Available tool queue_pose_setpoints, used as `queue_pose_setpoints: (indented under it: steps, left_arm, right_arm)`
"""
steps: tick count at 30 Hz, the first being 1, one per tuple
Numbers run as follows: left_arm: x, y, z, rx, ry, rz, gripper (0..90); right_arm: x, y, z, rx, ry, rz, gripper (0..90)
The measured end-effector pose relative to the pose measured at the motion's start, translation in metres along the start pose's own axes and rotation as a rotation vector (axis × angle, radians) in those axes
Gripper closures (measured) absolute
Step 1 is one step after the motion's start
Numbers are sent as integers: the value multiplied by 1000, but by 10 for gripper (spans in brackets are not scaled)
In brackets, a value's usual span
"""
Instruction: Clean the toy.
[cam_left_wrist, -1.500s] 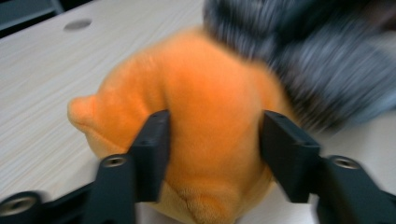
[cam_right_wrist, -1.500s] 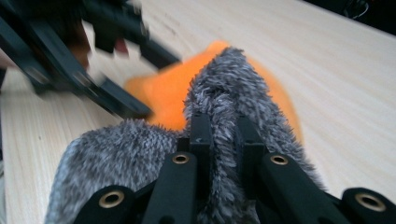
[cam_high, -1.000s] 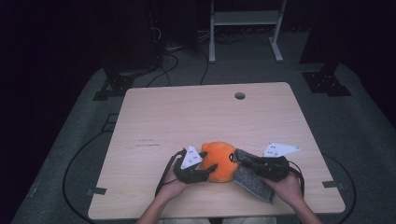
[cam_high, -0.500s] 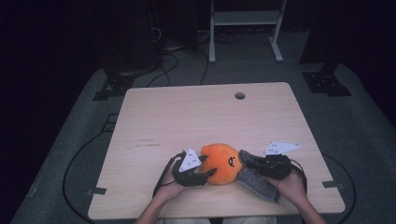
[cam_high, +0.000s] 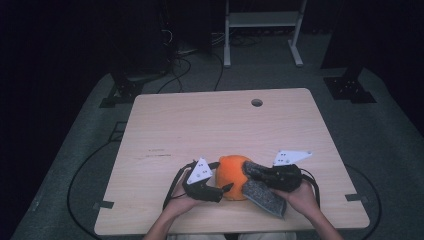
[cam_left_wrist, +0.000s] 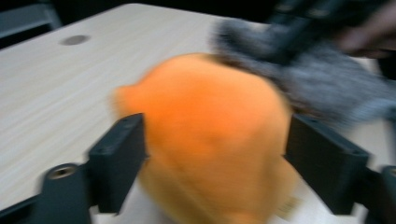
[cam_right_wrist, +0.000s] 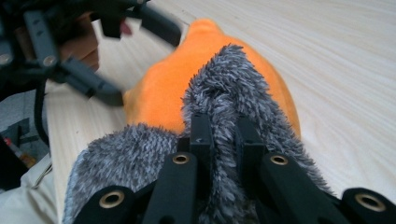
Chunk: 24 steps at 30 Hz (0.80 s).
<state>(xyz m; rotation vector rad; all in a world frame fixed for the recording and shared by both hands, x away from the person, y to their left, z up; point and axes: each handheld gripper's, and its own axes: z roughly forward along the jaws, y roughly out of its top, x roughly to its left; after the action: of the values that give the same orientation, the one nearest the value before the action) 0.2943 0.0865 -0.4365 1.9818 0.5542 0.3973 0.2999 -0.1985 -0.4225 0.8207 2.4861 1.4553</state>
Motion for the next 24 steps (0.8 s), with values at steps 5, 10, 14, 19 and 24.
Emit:
queue_pose_setpoints:
  steps: [5,10,14,19,24]
  left_arm:
    - [-2,-3,12,34,-18,-29,256]
    - [-11,-3,11,27,2,30,340]
    - [-19,-3,10,19,9,112,355]
    - [-22,-4,9,25,15,148,365]
    - [-22,-6,8,19,13,147,374]
  right_arm:
    - [-4,-8,-6,7,-17,1,804]
    - [-19,-15,-17,43,-55,52,804]
    - [-17,-4,-25,-1,5,72,804]
    - [-2,20,-9,-15,23,9,804]
    - [-12,14,-7,-7,-1,42,805]
